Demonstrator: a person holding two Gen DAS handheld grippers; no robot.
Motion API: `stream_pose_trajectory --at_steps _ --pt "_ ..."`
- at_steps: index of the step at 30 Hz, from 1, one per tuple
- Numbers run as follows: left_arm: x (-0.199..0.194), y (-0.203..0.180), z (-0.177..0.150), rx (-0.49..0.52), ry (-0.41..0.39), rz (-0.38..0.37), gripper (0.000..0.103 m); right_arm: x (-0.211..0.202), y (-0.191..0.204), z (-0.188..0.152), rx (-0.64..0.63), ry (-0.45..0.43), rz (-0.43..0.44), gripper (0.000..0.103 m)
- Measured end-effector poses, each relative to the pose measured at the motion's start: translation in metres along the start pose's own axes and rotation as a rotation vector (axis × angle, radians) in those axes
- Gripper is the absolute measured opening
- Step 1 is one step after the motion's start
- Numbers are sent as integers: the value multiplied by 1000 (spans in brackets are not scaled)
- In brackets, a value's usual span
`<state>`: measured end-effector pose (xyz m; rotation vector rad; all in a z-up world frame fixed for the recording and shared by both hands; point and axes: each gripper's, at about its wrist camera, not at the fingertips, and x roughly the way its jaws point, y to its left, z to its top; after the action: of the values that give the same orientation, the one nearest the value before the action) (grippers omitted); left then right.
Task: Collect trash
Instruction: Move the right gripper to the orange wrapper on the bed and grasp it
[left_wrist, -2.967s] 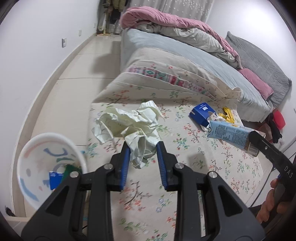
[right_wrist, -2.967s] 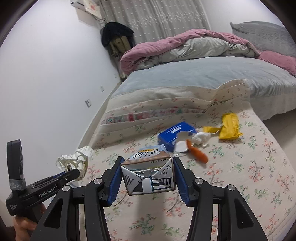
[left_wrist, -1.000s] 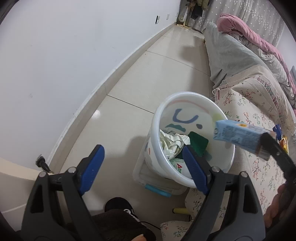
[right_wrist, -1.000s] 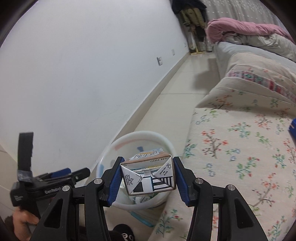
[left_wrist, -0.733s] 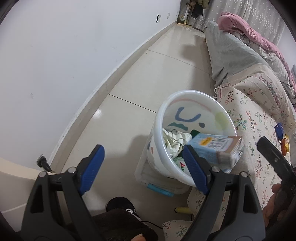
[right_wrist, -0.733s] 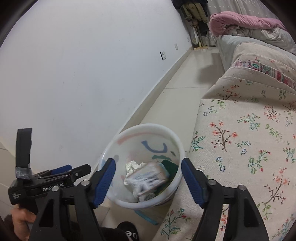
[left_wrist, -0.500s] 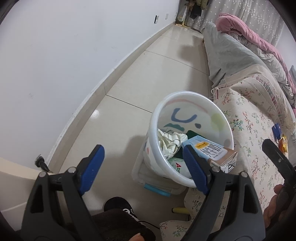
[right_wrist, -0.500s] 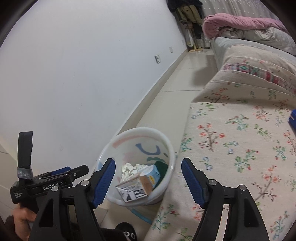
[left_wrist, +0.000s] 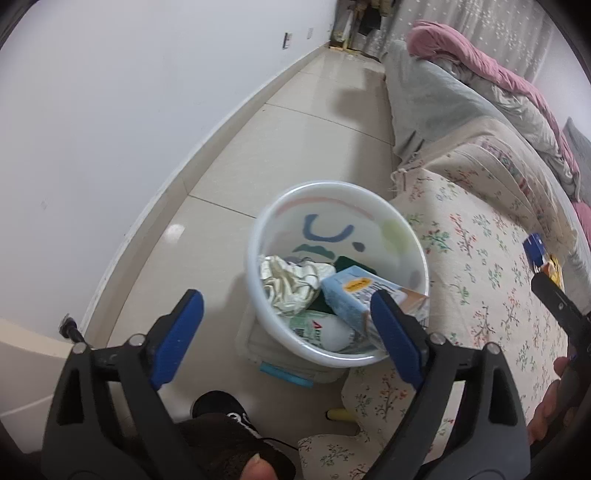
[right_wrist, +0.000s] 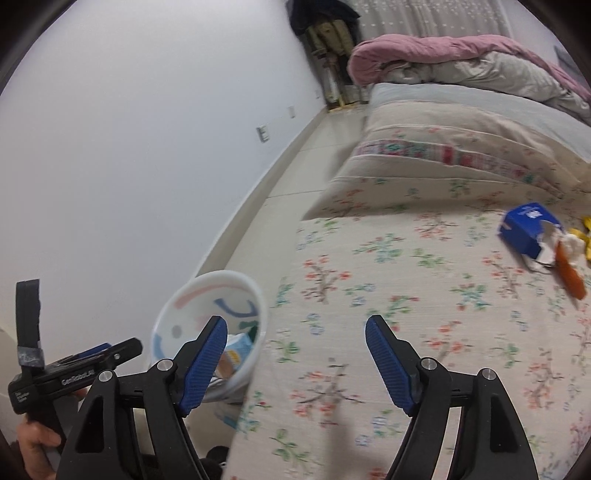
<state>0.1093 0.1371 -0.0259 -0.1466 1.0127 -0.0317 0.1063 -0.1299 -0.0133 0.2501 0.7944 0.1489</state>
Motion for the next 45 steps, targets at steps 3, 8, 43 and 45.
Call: stream_pose_trajectory --at_steps 3,8,43,45 --pt "-3 -12 -1 21 -6 -6 95 -6 -13 1 26 -5 -28 79" --pt "-7 -33 -2 57 -11 -26 96 -18 -36 0 70 -18 -72 79" --pt "-6 -198 -23 306 11 -159 97 -92 -190 -20 334 -114 -277 80" --pt "-4 -205 -25 313 14 -161 97 -93 -200 -20 349 -118 -286 80"
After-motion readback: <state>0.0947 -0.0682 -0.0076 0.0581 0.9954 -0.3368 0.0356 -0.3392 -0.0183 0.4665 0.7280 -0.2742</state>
